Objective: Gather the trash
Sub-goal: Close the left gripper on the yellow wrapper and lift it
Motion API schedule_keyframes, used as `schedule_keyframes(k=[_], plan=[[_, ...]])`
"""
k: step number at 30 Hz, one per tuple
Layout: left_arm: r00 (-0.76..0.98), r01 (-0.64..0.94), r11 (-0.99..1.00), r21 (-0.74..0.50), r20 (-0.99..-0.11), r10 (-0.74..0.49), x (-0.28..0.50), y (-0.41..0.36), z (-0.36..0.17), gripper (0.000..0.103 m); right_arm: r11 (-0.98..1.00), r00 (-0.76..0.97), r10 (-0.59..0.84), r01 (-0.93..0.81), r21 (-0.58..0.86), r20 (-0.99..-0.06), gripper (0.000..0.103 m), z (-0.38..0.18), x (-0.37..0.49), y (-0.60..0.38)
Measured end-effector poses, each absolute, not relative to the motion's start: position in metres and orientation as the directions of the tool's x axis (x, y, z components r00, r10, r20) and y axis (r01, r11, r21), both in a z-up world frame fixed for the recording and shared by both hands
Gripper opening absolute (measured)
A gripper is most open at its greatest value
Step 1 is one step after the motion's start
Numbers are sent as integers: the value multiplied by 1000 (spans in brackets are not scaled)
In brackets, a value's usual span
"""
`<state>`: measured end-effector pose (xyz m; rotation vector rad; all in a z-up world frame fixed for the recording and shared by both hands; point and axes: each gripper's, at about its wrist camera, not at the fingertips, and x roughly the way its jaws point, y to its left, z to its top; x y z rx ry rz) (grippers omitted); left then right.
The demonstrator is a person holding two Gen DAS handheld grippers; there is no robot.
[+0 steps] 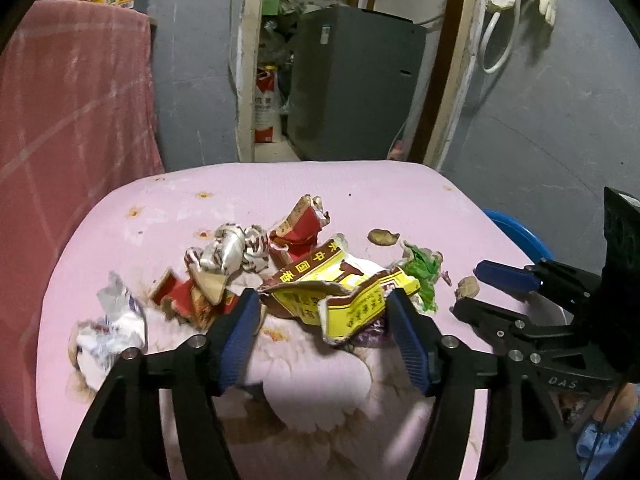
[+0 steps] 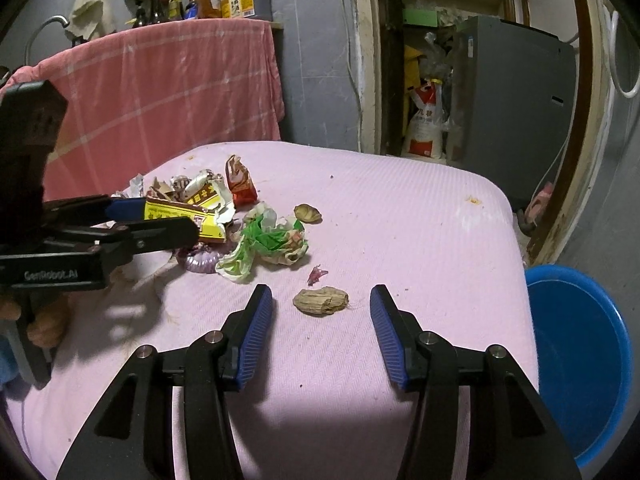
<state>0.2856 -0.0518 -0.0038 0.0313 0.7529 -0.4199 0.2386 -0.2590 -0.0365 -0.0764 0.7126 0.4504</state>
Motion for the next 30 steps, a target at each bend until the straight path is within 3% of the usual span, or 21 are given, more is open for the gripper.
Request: schedule_keyframes(k=[7,12,17,20,25,28,30], plan=[[637,414,901,-133,-664,-391,292,-52,-5,63,895,648,379,-437,85,-660,49,-36,243,-258],[647,430,893,-132,-645,-407,290,-53,-2,59,886,634,397,-454,97,-664,35,-38,242,-256],[658,441,891,-112,-634,-406,286,-56,-1,45,885,634,403,-454,104,-661,27,-39,241,-255],[654,458,882,-111,-630,-419,282,-59,-1,34,885,634,402,-454,104,-661,27,-39,241,-255],[664,469,880,-71,-628,-405,276,-66,-2,31,885,635,404,-452,107,-659,27,-40,240,-256],[669,473,879,-64,-623,-405,274,-67,-2,14,886,636,406,-451,111,-657,27,-40,239,-256],[667,472,879,-64,-626,-404,273,-70,-3,14,886,638,406,-450,111,-654,27,-40,238,-256]])
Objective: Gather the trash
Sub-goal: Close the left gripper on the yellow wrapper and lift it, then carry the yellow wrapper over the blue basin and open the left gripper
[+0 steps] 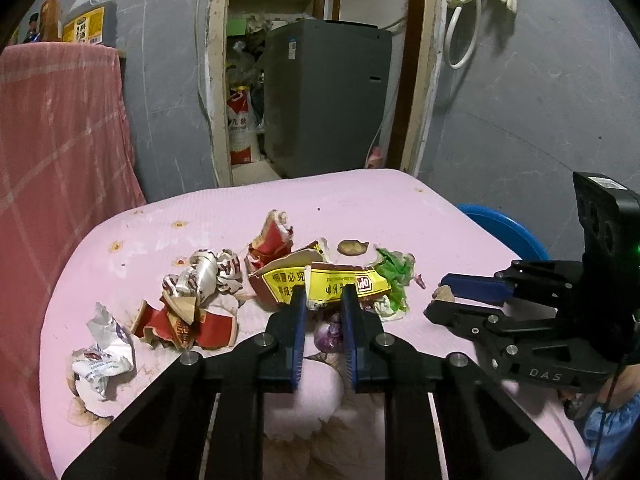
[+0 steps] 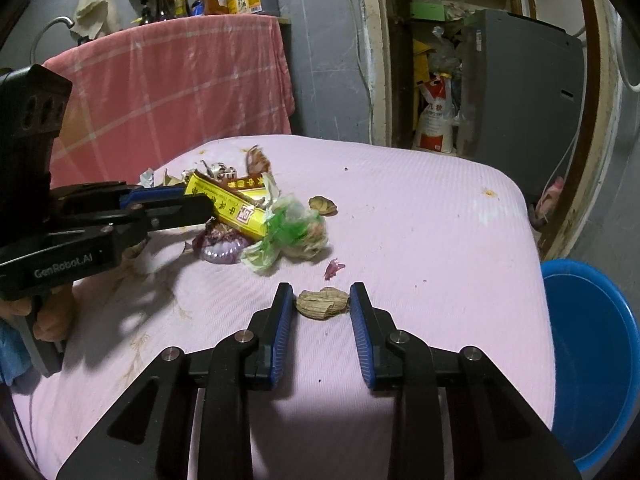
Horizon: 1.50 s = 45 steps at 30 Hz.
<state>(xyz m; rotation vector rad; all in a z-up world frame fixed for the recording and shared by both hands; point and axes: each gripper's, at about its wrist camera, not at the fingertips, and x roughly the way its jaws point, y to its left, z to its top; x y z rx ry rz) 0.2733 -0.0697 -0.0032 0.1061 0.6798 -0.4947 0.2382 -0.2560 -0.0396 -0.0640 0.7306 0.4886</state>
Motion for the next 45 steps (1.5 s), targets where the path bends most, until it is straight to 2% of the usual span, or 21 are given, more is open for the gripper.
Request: schedule_keyframes(k=[8,14,23,28,33,38,45], plan=[[695,455,889,-46,-605,-388,265,-69,-3,13,892,660,398,-441,101,-637,26,-39,232,-258],[744,419,906,-54,-552,-377,249,-63,3,13,896,720,411,-433,102,-559,26,-28,219,-267],[831,375,925,-65,-419,-366,221,-69,29,13,916,871,398,-394,73,-290,26,17,186,-287],[874,389,920,-44,-297,-384,206,-89,52,13,942,934,334,-334,23,-129,26,40,164,-300],[883,420,906,-52,-210,-421,197,-119,68,13,967,967,255,-254,25,-25,26,56,150,-323],[859,467,881,-77,-196,-473,204,-151,72,13,984,985,172,-171,48,-9,26,58,147,-355],[800,531,842,-101,-267,-537,223,-204,69,13,989,994,58,-45,142,-89,26,44,159,-403]])
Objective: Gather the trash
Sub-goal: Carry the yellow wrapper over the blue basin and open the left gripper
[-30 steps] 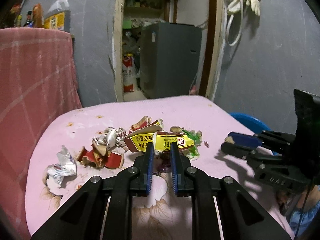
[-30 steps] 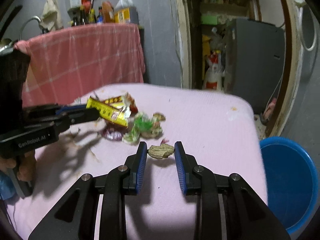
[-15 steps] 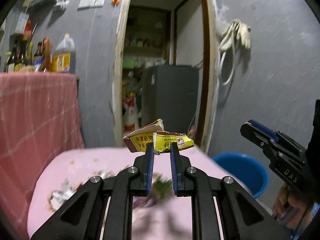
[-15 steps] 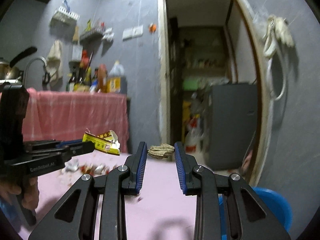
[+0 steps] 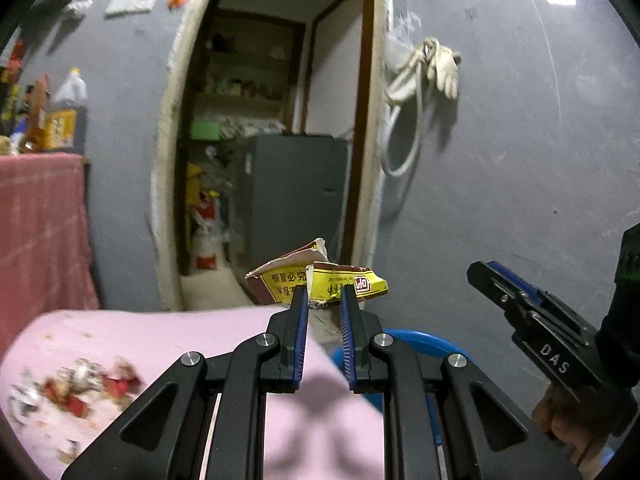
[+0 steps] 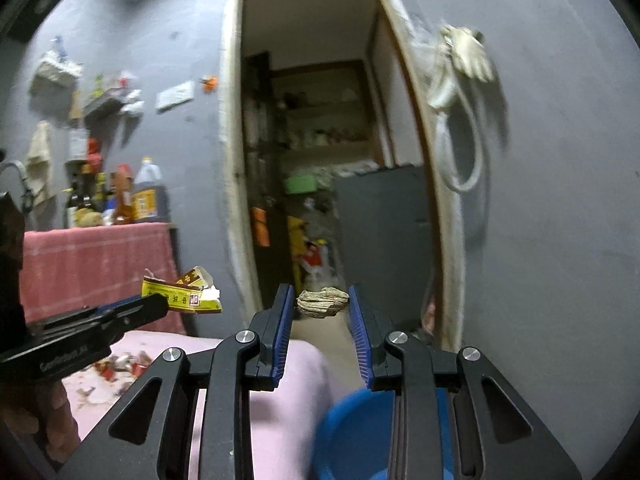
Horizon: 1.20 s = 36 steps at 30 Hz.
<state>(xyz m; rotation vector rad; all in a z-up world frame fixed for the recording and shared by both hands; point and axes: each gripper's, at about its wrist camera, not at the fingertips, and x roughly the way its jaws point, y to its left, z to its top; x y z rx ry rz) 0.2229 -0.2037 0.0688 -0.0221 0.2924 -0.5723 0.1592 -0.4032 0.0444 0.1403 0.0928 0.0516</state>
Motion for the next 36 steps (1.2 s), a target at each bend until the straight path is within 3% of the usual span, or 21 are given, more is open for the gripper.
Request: schedule_keyframes(k=[13,21,24,26,31,36], plan=[[610,573,798,-189,-553,-568,279,-284,27,13,958,947,-12,103,268,-322,27,-3,189,-465],[517,544,805,-238,-660,-544,299,-301,-3,14,929,905,14,146,340,-426,30,-24,200,-489],[519,541,808,-233,-664,-539,297,-303,-4,23,926,899,15,152,345,-438,38,-25,203,-492],[534,534,811,-239,-648,-543,294,-299,-3,36,928,898,13,153,340,-440,39,-25,202,-491],[571,514,822,-244,-617,-541,290,-286,5,36,931,906,1,154,332,-423,44,-21,200,-488],[660,482,849,-218,-547,-515,280,-262,26,53,938,935,-19,139,319,-354,55,-10,191,-483]])
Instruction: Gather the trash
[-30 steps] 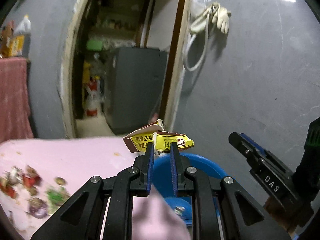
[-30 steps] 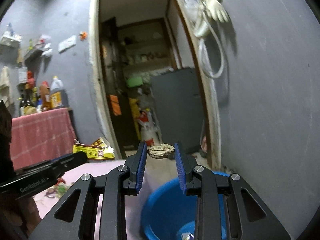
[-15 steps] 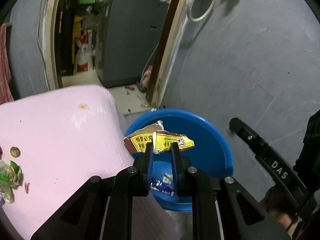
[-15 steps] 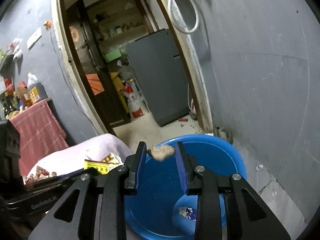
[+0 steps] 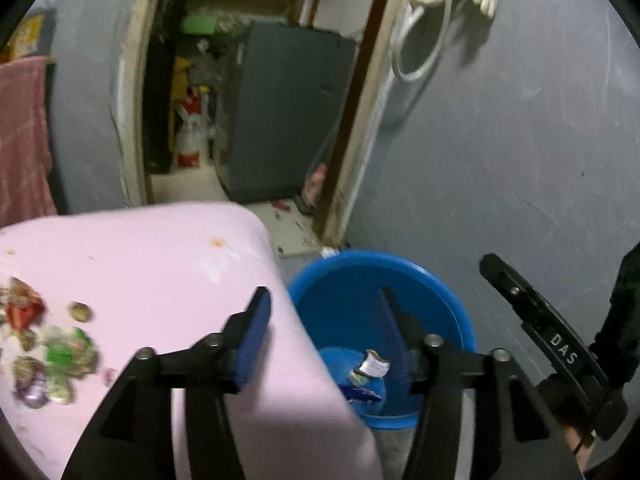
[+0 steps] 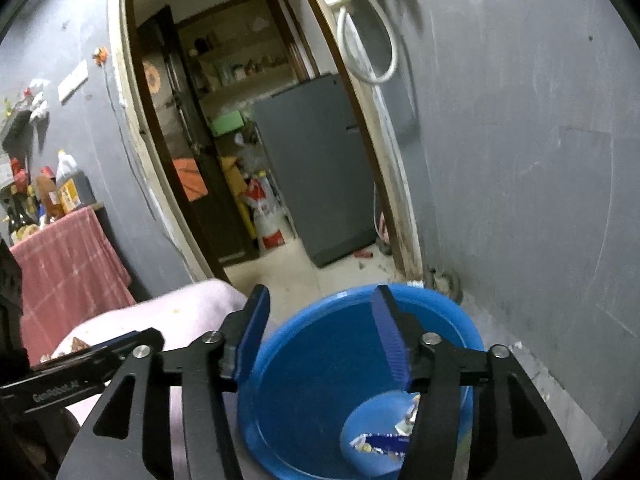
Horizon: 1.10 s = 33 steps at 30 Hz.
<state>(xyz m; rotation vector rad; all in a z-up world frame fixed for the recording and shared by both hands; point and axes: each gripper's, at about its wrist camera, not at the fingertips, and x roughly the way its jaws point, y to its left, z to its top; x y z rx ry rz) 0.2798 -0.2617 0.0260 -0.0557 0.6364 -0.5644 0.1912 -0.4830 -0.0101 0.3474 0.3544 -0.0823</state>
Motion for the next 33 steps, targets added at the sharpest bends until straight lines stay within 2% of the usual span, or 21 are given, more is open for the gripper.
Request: schedule_keyframes(k=[3,8,9,10,14,19,25,33], plan=[[716,453,866,-213,-491,-496,271,-241,41,61,945,955,-25,119,304,-296,72,0,184,-475],[810,393,899,-194,-390,-438,252,-203,66,89,959,981,-9,64,276,-194,91,19,173,-454],[823,383,904,-189,-374,-427,249,-197,68,91,962,985,-3,50,269,-171,94,23,170,-449],[841,370,911,-181,-352,-411,244,-188,72,95,964,989,5,34,263,-146,102,27,167,-443],[898,311,939,-146,-279,-341,226,-155,84,100,973,997,45,-30,227,-62,103,42,161,-418],[937,249,960,-130,-219,-273,206,-120,92,101,982,995,97,-99,159,19,103,56,152,-382],[965,169,978,-122,-179,-189,188,-73,93,101,980,985,163,-168,109,59,103,66,148,-345],[981,72,991,-111,-170,-91,173,-18,82,101,959,962,264,-270,82,73,103,67,150,-305]])
